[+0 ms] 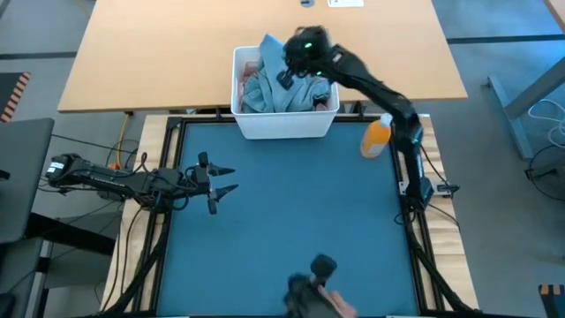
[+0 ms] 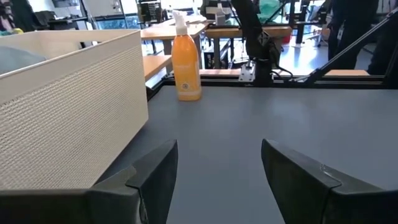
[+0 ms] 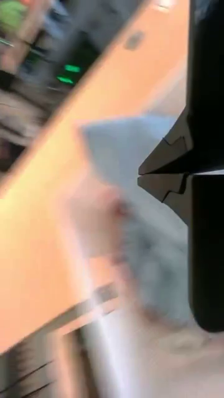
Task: Fold Laundry from Bin
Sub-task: Fold the blue pants
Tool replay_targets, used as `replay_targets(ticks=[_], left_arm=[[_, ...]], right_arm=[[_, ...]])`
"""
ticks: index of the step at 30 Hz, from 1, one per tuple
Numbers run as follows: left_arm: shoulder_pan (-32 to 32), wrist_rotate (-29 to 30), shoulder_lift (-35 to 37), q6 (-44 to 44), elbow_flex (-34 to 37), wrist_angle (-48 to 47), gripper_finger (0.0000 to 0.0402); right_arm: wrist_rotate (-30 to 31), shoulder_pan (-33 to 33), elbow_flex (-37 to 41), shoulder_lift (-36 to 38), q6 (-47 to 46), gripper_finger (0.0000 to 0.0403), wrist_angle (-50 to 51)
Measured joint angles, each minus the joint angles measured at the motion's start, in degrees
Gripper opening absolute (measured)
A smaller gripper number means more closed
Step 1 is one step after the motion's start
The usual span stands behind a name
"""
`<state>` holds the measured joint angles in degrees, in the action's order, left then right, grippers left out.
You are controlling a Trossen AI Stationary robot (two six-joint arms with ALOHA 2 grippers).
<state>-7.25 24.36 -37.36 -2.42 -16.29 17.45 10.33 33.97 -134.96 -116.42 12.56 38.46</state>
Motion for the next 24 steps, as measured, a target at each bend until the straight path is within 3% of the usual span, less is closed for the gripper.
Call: replay_targets(ticks=[5, 10, 15, 24], left_arm=[[0.00, 0.00, 0.00, 0.00, 0.00, 0.00, 0.0224], [0.00, -0.02, -0.02, 0.74, 0.00, -0.02, 0.0224], [-0.04, -1.56, -0.07, 3.08, 0.00, -0.66, 0.0224], [-0.07, -3.17, -0.13, 3.04, 0.00, -1.39, 0.0224]], right_arm=[[-3.80, -4.82, 0.00, 8.59, -0.04, 0.0012, -3.09], [0.43, -7.90, -0.09, 11.48, 0.65, 0.0050, 2.58], [0.76, -5.31, 0.02, 6.66, -3.72, 0.0115, 10.09], [0.22, 2.99, 0.00, -4.74, -6.97, 0.0256, 7.69]])
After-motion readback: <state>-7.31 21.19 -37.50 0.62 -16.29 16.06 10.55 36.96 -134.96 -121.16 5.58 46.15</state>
